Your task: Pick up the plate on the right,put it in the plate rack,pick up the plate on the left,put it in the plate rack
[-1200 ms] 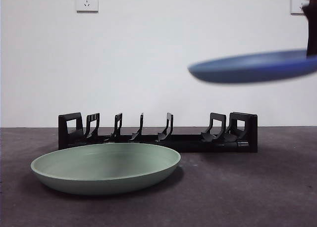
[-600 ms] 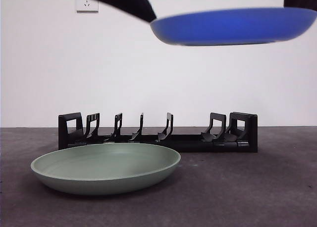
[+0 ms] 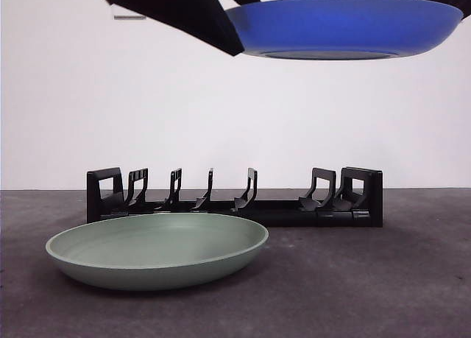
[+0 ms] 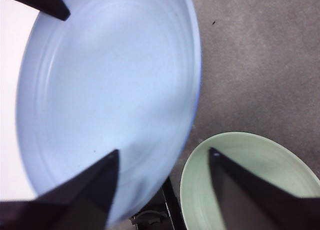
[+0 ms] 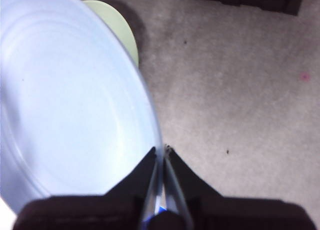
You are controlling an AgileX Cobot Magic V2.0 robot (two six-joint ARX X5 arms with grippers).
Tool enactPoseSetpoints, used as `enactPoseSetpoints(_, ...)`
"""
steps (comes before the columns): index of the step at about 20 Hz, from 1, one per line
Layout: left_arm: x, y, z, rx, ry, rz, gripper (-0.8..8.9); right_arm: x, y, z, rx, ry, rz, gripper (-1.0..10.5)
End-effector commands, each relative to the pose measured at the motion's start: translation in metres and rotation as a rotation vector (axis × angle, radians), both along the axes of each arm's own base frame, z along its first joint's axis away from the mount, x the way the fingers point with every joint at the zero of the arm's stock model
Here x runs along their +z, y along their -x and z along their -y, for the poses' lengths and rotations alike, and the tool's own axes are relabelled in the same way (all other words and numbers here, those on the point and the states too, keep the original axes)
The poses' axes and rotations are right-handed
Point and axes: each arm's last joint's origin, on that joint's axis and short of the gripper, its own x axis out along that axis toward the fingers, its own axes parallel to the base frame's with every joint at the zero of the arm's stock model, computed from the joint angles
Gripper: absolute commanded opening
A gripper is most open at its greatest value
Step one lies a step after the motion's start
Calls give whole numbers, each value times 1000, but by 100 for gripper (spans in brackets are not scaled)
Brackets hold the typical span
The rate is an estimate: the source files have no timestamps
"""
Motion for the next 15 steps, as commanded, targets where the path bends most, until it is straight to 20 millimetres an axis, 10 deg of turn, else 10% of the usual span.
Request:
enactPoseSetpoints(1,-1,1,2,-6,-4,-2,-9,2,1,-1,4,-19,8,-16)
enactPoseSetpoints(15,-4,10,4,-14,-24,-51,-8,3,-4,-1,-7,-17,52,12)
